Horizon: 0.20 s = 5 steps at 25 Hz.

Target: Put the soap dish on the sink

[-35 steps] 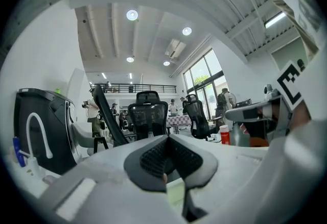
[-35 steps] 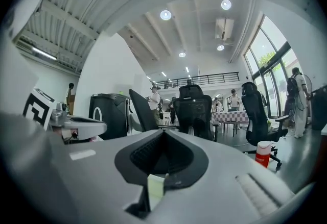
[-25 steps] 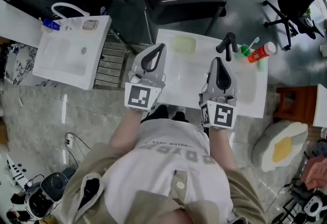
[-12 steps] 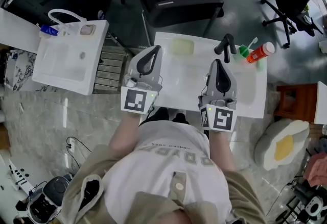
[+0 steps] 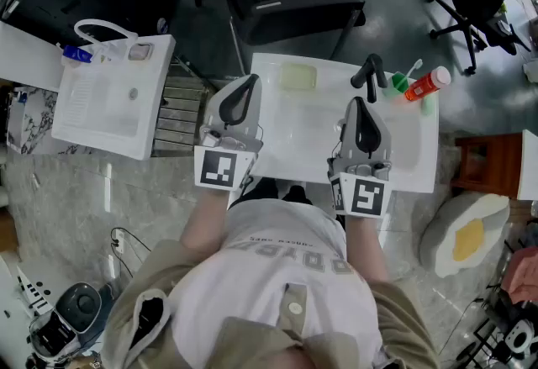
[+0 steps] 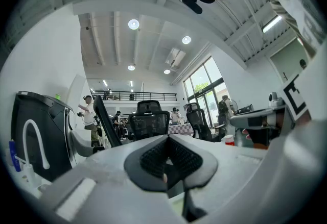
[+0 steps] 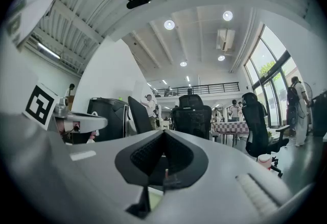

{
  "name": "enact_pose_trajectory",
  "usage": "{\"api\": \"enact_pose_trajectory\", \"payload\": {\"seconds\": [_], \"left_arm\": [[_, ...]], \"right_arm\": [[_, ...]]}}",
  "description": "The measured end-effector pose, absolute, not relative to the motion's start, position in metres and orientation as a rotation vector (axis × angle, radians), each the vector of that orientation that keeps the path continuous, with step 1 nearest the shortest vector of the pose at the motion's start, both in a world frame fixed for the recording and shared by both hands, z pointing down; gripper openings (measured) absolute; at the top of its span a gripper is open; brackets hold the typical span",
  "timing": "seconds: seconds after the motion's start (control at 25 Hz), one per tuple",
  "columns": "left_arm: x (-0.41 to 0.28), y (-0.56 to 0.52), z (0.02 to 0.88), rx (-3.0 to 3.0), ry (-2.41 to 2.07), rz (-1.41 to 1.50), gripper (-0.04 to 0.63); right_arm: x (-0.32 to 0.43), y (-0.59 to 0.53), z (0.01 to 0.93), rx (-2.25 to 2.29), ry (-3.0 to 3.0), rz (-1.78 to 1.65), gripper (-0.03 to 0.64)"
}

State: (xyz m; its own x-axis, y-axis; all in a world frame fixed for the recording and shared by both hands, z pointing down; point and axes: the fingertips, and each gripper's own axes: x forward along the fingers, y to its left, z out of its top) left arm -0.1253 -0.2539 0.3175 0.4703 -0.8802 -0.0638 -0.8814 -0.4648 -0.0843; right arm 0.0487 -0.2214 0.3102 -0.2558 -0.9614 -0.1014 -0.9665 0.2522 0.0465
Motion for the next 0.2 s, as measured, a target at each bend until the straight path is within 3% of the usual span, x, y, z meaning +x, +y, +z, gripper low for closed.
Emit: {"api": "enact_pose_trajectory", "payload": {"seconds": [0.2], "left_arm": [[-0.1294,-0.2535,0.3172,-2.598,1.579,0.016,0.006]], "right_arm": [[0.0468,-0.2205,0.3098,-1.876,2.454,0.158,0.0]]}}
